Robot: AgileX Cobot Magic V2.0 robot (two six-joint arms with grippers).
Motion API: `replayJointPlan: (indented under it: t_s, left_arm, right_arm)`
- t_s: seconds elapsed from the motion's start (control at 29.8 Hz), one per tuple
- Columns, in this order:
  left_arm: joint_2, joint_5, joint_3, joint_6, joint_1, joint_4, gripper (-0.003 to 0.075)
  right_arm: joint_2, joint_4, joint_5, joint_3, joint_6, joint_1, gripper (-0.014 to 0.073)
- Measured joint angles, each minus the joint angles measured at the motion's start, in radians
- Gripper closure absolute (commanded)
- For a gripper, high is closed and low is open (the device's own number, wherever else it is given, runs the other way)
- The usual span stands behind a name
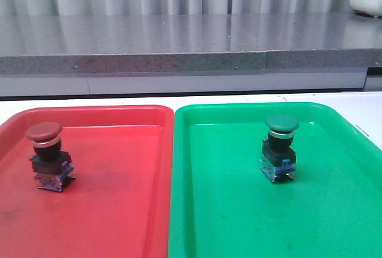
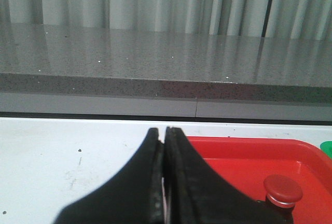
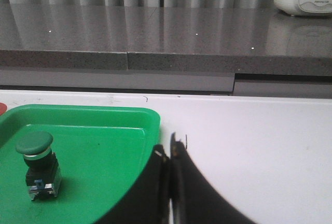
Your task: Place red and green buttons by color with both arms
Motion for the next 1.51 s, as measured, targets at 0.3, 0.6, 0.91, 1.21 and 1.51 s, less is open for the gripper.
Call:
replayJointPlan:
  t_s: [0.3,0.6,0.91,1.21,1.51]
  left_arm:
    - [0.0,0.0,0.0,0.0,0.0,0.0,0.074]
    - [0.0,0.0,0.0,0.0,0.0,0.0,0.074]
    - [0.0,0.0,0.0,0.0,0.0,0.0,0.074]
    - [0.0,0.0,0.0,0.0,0.0,0.0,0.074]
    - [0.0,0.0,0.0,0.0,0.0,0.0,0.074]
  right_arm:
    - [0.0,-0.006,0.0,0.0,0.0,0.0,0.0701]
    - [0.0,-0.009,0.0,0.0,0.002,-0.024,0.0701]
    - [0.0,-0.009,-0.004,0.0,0.002,-0.024,0.0701]
    - [0.0,-0.009,-0.004,0.0,0.002,-0.024,0.0701]
    - [0.0,-0.009,-0.004,0.0,0.002,-0.024,0.0701]
